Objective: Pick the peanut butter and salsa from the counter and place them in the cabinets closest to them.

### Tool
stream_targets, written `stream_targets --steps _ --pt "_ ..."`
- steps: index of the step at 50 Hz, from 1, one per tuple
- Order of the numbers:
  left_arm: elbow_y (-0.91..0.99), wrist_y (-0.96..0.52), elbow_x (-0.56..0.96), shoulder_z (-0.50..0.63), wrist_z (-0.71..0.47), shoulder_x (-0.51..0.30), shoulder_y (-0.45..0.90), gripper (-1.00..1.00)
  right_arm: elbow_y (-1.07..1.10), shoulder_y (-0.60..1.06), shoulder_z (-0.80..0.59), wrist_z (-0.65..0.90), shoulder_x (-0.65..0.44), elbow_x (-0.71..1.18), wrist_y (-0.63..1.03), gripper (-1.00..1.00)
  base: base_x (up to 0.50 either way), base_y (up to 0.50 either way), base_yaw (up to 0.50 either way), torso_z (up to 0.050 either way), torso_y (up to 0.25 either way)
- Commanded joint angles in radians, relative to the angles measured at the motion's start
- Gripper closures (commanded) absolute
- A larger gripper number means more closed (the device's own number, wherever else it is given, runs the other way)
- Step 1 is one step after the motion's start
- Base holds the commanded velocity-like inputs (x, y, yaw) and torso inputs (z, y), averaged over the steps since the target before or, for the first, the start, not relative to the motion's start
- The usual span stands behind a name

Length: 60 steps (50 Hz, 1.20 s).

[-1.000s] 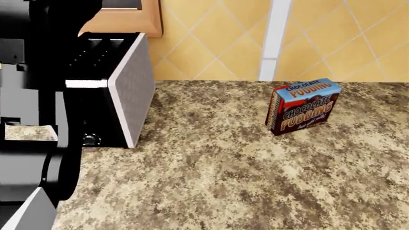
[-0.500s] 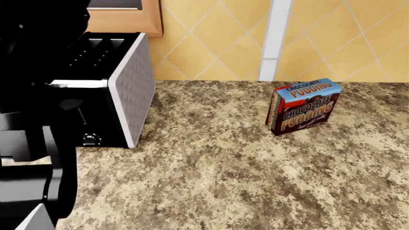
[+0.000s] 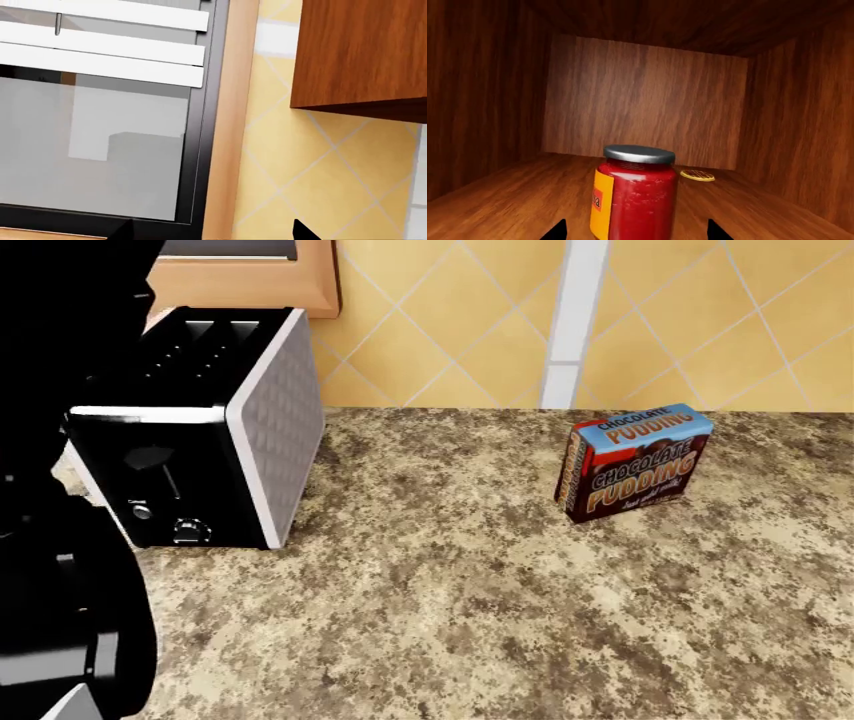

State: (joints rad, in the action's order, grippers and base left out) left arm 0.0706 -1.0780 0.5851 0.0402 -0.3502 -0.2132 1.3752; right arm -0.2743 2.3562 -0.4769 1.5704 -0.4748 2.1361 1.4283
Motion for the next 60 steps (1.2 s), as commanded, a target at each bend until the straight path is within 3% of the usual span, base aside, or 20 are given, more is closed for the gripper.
stream_targets --steps 1,44,60 --pt "0.098 -0.050 0.043 -0.034 -0.027 -0.012 -0.034 -1.00 0.070 0.000 -0.033 0.000 -0.061 0.062 -0.038 -1.00 0.00 0.00 0.00 0.000 0.000" --pt "0.484 -0.406 0.327 -0.221 -0.209 0.015 0.011 -1.00 0.364 0.000 -0.225 0.000 -0.391 0.334 -0.260 -1.00 0.00 0.00 0.00 0.000 0.000" --pt "0.507 -0.425 0.391 -0.251 -0.249 -0.006 -0.001 -1.00 0.483 0.000 -0.225 0.000 -0.492 0.399 -0.308 -1.00 0.00 0.00 0.00 0.000 0.000"
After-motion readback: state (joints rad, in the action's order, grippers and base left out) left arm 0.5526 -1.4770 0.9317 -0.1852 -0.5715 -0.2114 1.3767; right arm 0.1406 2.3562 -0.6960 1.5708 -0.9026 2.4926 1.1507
